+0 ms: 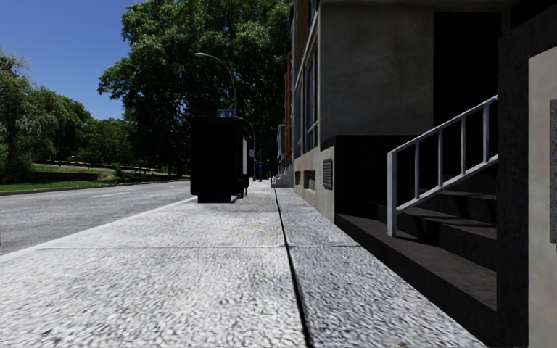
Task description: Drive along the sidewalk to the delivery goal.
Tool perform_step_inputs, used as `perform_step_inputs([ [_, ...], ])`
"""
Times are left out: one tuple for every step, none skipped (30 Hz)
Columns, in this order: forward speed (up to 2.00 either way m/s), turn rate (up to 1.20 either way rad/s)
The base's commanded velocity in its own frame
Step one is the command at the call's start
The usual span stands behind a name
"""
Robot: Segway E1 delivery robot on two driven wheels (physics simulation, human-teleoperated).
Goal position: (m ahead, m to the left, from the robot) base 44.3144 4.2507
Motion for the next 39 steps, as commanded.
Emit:
perform_step_inputs([
  [2.00,0.00],
  [2.00,0.00],
  [2.00,0.00],
  [2.00,0.00],
  [2.00,0.00],
  [2.00,0.00],
  [2.00,0.00],
  [2.00,0.00],
  [2.00,0.00],
  [2.00,0.00],
  [2.00,0.00],
  [2.00,0.00],
  [2.00,0.00],
  [2.00,0.00],
  [2.00,0.00],
  [2.00,0.00],
  [2.00,0.00],
  [2.00,0.05],
  [2.00,0.08],
  [2.00,0.09],
  [2.00,0.09],
  [2.00,0.10],
  [2.00,0.13],
  [2.00,0.15],
  [2.00,0.15],
  [2.00,0.15],
  [2.00,0.15],
  [2.00,0.09],
  [2.00,0.09],
  [2.00,0.04],
  [2.00,0.00],
  [2.00,0.00],
  [2.00,0.00],
  [2.00,0.00],
  [2.00,0.00],
  [2.00,0.00],
  [2.00,0.00],
  [2.00,0.00],
  [2.00,0.00],
])
